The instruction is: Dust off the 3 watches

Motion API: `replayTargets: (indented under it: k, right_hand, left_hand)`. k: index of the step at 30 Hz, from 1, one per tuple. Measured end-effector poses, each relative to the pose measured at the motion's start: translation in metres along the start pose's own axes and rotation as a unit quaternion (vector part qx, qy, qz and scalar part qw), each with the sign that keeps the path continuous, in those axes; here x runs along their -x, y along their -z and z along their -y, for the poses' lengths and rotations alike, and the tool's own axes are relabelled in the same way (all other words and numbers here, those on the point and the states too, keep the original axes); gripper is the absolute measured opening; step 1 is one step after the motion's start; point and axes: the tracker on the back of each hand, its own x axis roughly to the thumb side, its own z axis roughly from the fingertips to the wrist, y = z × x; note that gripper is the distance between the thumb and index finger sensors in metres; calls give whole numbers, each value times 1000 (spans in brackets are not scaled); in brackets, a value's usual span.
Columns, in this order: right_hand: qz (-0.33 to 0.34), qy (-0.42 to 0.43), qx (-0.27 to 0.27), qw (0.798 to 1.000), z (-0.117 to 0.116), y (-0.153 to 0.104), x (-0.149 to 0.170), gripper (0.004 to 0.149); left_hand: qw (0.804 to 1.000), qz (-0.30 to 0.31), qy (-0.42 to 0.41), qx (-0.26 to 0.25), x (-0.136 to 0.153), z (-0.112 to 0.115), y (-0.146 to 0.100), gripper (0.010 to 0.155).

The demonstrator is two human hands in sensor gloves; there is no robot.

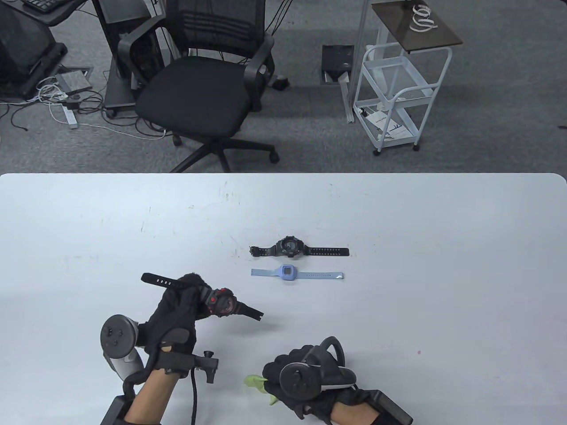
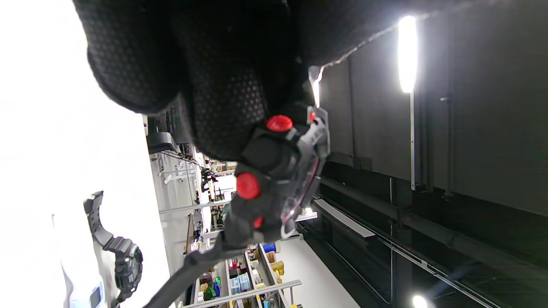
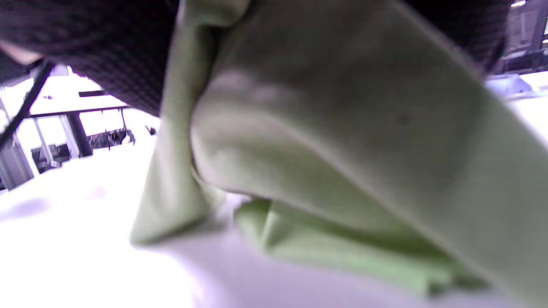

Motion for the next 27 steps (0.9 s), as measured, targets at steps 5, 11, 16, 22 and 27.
replayTargets:
  k: [5, 11, 16, 22, 27]
  right_hand:
    - [17, -47, -11, 999, -7, 5, -9, 43]
    - [6, -25, -25, 999, 2, 3, -5, 61]
    - [-28, 50, 21, 998, 28, -5, 15, 79]
    - [-110, 187, 167, 962, 68, -29, 63, 69]
    - [-196, 336, 287, 875, 87, -61, 114, 66]
  left_hand:
    - [1000, -6, 0, 4, 1, 2, 0, 47]
    - [1000, -14, 0, 6, 1, 3, -1, 47]
    - [1000, -20, -1, 7, 1, 4, -1, 47]
    - [1000, -19, -2, 23, -1, 10, -2, 48]
    - [999, -27, 1, 46, -3, 31, 0, 48]
